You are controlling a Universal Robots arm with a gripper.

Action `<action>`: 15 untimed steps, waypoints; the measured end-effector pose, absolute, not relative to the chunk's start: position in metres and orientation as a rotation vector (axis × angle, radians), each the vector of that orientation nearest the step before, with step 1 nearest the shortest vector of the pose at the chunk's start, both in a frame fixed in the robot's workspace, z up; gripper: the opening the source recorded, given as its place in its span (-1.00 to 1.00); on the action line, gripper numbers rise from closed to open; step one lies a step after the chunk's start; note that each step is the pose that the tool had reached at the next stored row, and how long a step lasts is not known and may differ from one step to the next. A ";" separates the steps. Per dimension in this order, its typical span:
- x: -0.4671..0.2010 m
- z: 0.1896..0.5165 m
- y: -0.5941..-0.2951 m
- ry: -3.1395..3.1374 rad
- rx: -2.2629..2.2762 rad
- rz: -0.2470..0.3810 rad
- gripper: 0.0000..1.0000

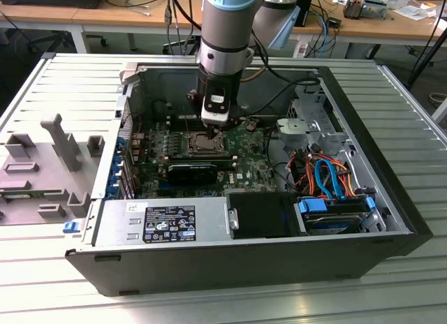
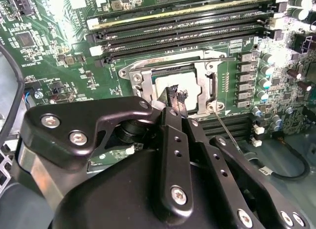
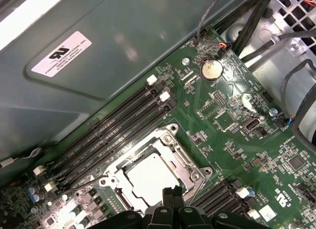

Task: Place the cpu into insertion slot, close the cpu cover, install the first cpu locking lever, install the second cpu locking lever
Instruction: 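Install the first cpu locking lever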

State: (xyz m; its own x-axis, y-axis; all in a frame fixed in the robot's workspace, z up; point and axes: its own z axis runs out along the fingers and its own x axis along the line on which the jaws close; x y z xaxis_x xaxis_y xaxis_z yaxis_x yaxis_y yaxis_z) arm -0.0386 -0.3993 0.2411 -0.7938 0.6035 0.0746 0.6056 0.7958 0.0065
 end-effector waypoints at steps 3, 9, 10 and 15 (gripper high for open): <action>-0.039 0.241 -0.399 -2.920 -0.954 -0.045 -0.79; -0.039 0.241 -0.399 -2.934 -0.909 -0.044 -0.79; -0.039 0.241 -0.399 -2.937 -0.899 -0.043 -0.79; -0.039 0.241 -0.399 -2.952 -0.848 -0.041 -0.79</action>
